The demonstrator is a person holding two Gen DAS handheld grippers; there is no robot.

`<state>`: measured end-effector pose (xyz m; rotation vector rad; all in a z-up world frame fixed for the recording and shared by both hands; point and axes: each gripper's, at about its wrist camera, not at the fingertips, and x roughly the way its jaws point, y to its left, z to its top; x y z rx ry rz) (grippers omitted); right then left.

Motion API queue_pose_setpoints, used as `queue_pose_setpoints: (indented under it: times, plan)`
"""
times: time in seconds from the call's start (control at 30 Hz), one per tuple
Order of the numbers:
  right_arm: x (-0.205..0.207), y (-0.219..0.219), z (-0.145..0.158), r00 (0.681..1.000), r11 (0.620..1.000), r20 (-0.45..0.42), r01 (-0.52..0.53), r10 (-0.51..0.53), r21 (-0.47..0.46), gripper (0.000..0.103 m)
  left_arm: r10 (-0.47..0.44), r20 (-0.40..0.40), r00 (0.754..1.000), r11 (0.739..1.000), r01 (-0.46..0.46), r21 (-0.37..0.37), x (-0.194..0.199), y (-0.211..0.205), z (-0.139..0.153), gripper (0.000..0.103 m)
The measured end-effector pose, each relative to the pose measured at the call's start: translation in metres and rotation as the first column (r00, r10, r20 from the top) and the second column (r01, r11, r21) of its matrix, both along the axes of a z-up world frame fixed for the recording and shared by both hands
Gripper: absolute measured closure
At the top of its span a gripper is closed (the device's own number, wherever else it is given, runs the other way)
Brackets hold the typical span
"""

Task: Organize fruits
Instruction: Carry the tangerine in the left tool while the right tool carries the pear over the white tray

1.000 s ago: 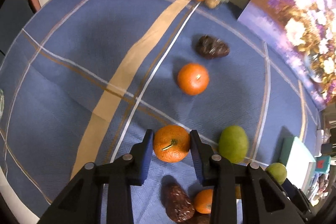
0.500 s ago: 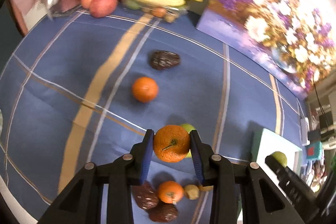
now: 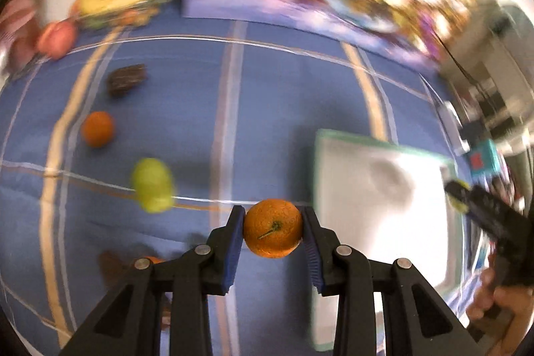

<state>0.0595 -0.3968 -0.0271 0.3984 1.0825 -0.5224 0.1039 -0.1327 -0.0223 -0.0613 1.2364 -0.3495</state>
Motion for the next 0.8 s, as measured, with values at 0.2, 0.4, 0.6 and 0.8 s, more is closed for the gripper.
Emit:
queue_pose_setpoints:
  times: [0.2, 0.4, 0.6, 0.8]
  plan:
    - [-0.006, -0.031, -0.006, 0.999, 0.998, 0.007, 0.052, -0.052, 0.038, 0.047, -0.169, -0.046, 0.985, 0.986, 0.169, 0.005, -0.014, -0.061, -0.009, 0.066]
    - [-0.009, -0.036, -0.015, 0.998, 0.997, -0.012, 0.061, -0.061, 0.049, 0.047, -0.203, -0.061, 0.977, 0.977, 0.206, 0.055, -0.009, -0.092, -0.023, 0.066]
    - [-0.002, -0.033, -0.031, 0.997, 0.999, -0.065, 0.047, -0.045, 0.024, 0.047, -0.201, -0.08, 0.976, 0.975, 0.207, 0.082, 0.002, -0.102, -0.044, 0.066]
    - [0.005, -0.026, -0.04, 0.996, 1.0, -0.09, 0.019, -0.017, 0.021, 0.047, -0.175, -0.08, 0.981, 0.98, 0.181, 0.081, 0.006, -0.097, -0.05, 0.066]
